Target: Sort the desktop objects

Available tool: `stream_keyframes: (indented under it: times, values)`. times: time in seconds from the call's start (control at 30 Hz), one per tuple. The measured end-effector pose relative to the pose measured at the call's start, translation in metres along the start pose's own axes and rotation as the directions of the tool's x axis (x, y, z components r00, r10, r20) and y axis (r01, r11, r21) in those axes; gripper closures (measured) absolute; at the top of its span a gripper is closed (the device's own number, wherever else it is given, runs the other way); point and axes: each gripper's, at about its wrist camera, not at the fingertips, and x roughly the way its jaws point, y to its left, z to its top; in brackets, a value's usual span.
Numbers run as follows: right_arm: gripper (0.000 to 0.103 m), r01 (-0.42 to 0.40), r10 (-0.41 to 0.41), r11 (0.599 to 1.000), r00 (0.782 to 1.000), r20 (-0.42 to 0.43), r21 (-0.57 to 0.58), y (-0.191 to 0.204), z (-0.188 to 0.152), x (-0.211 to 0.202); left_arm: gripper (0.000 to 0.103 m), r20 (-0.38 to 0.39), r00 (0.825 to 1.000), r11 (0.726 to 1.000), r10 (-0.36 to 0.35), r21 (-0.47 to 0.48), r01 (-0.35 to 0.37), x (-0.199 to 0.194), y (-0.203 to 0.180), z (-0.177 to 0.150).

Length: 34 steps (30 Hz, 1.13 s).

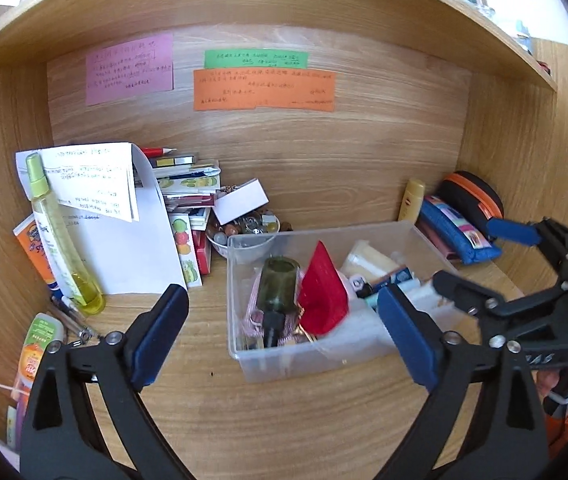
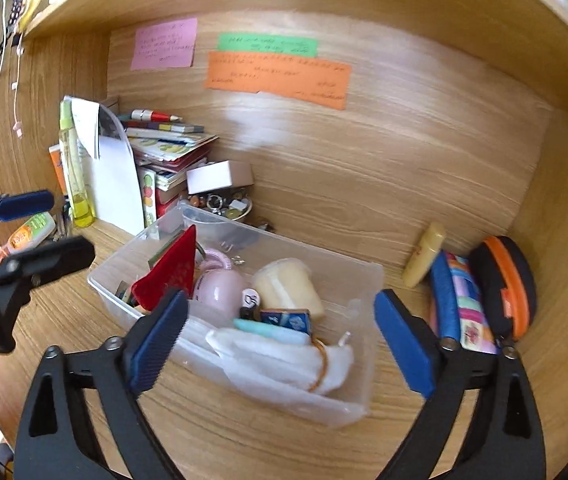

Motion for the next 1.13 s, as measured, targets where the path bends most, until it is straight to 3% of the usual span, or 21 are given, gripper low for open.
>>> stream_keyframes:
  times: [0.6,1.13]
  values:
    - [0.000,0.041,-0.047,0.998,0.993,0.107,0.057,-0.007,-0.033,-0.093,0.001,0.094,0.996,1.000,0.001,0.008,-0.002,-0.071,-0.028,-0.023]
    - [0.000,0.029,-0.034,0.998,0.993,0.110,0.054,-0.009,-0.041,-0.097,0.001,0.114,0.993,0.999,0.007,0.036,-0.011,-0.067,-0.038,-0.024]
